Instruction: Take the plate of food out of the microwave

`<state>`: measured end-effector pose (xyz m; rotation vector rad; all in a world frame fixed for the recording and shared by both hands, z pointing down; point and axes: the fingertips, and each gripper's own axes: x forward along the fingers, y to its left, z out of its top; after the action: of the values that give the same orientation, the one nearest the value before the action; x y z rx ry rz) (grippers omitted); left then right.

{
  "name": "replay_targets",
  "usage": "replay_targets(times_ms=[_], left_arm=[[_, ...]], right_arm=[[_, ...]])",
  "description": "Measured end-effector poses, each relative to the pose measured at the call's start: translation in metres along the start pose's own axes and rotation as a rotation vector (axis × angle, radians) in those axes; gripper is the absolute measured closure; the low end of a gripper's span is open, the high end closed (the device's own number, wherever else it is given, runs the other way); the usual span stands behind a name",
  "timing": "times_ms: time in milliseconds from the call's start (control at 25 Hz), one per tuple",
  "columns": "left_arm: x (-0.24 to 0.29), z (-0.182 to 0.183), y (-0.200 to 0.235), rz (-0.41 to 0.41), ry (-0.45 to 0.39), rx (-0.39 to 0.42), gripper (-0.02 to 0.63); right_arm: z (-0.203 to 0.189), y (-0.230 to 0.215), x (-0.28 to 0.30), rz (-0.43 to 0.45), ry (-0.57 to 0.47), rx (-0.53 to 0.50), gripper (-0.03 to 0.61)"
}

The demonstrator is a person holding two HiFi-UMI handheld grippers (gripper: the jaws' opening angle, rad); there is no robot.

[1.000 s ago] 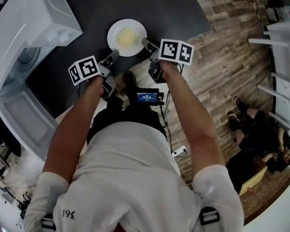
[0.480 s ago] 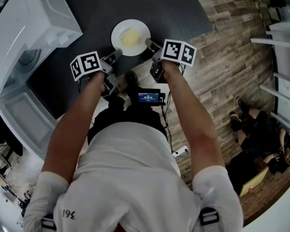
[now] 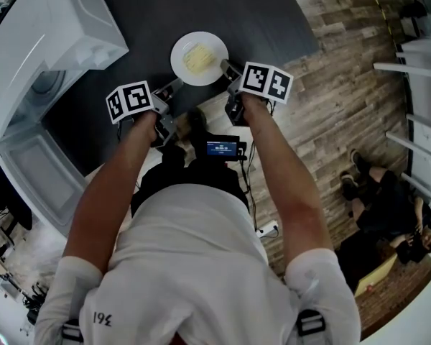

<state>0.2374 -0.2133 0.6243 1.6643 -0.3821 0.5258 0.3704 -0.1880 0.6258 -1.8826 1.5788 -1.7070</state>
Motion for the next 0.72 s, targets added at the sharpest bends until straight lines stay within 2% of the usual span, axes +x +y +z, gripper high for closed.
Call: replay_targets(times_ms=[400, 520, 720], left_arm=[[-0.001, 0.008, -0.008, -0.033, -0.046, 0.048, 0.578], [-0.004, 0.01, -0.012, -0.049, -0.065, 0.066, 0.578], [-0.012, 0.015, -0.016, -0.072, -0.12, 0.092, 0.578]], right_arm=[[0.008, 0.0, -0.001, -0.145, -0.013, -0.231, 0.51], [0.013, 0.002, -0.002, -0.15, -0.037, -0.261, 0.448], [0.021, -0.004, -0.01, -0.164, -0.069, -0.273, 0.428]])
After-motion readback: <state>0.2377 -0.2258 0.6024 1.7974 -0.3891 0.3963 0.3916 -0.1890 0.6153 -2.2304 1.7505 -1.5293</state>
